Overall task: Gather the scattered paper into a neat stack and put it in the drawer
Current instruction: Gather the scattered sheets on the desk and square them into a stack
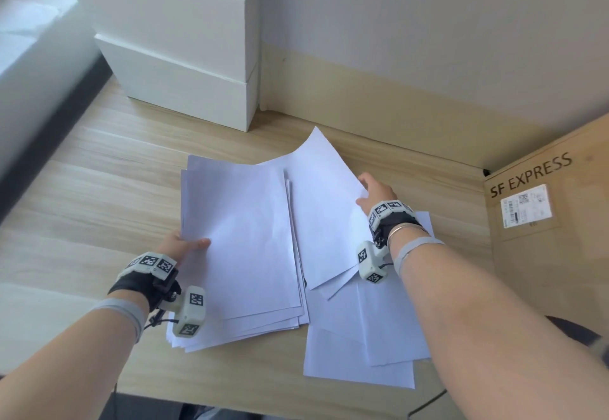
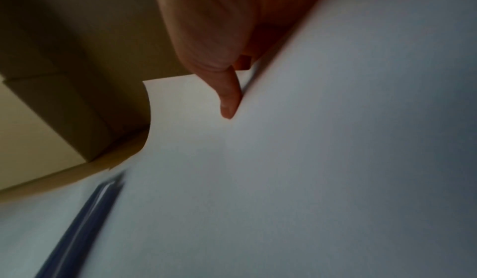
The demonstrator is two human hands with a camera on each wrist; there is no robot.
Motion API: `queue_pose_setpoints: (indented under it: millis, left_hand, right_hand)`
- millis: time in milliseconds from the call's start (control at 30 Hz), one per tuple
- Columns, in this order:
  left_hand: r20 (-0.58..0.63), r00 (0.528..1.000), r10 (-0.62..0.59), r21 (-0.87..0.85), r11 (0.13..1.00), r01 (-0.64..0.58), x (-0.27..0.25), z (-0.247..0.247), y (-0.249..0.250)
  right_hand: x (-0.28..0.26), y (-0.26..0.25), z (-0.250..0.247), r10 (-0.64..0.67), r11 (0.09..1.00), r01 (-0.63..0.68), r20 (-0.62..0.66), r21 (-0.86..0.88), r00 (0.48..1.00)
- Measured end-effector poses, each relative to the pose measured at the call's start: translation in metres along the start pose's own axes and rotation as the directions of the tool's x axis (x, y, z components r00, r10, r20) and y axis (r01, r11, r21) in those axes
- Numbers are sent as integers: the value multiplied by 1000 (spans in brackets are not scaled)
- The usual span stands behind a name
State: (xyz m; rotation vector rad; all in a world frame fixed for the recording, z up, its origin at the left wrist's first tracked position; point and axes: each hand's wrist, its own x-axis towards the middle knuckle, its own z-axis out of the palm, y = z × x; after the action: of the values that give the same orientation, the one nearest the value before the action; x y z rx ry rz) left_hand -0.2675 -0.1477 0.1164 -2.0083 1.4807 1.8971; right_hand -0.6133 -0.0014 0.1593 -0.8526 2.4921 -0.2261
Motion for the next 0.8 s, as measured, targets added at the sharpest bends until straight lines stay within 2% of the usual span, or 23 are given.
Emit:
queue_pose_setpoints:
  millis: [167, 367, 467, 600, 800]
  left_hand:
    - [-1, 1000, 18, 39, 999, -18, -6, 5, -2]
    - [26, 1000, -2, 84, 996, 0, -10, 13, -2]
    - [54, 999, -2, 89, 996, -3, -12, 20, -1]
    - [59, 998, -11, 82, 997, 6, -16, 27, 3]
    - [35, 999, 38, 113, 993, -42, -13, 34, 5]
  right_hand:
    - [-21, 26, -20, 103, 986, -89, -95, 143, 990]
    - [-43, 57, -43, 236, 935, -160, -219, 316, 947]
    - [-54, 55, -36, 225, 925, -157, -164, 347, 960]
    - [-71, 32, 4, 154, 935, -136, -30, 327, 988]
    - [-89, -10, 66, 137, 937, -182, 166, 297, 977]
